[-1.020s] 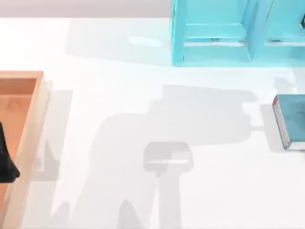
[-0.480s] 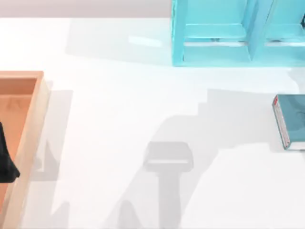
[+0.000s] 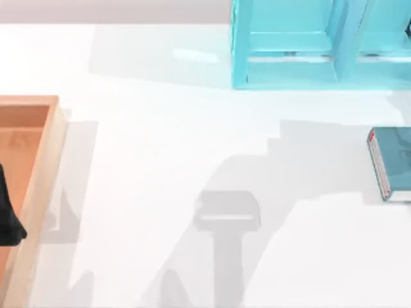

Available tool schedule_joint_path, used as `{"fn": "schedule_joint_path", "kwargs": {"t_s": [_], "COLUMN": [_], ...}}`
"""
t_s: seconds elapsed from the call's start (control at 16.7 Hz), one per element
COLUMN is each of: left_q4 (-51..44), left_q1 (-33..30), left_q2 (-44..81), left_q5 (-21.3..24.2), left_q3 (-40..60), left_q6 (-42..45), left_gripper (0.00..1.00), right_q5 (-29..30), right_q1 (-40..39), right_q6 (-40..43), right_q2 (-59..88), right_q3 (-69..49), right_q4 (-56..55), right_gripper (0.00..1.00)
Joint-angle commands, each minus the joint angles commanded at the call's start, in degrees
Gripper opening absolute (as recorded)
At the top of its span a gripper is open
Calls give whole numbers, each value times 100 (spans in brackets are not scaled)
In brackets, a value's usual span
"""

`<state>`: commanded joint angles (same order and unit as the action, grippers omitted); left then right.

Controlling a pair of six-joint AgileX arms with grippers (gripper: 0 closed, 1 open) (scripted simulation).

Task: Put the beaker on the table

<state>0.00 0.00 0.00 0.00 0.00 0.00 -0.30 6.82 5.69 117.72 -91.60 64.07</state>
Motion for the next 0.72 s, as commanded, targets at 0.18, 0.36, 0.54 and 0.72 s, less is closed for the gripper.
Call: {"fn": "schedule_joint_path", "kwargs": {"t_s": [0.18,0.36,0.54,0.72], "left_q4": [0,0,0,0], "left_q1": [0,0,0,0], "left_q2": [0,0,0,0], "left_q5": [0,0,0,0], "left_q3": [0,0,0,0], "left_q6": [0,0,0,0], "left_gripper": [100,100,100,100], "right_q5": [0,0,0,0], "right_q1": [0,0,0,0], "right_q6": [0,0,0,0], "right_q2": [0,0,0,0], "right_q3": [0,0,0,0], "right_q4": [0,0,0,0], "right_gripper": [40,17,0,0]}}
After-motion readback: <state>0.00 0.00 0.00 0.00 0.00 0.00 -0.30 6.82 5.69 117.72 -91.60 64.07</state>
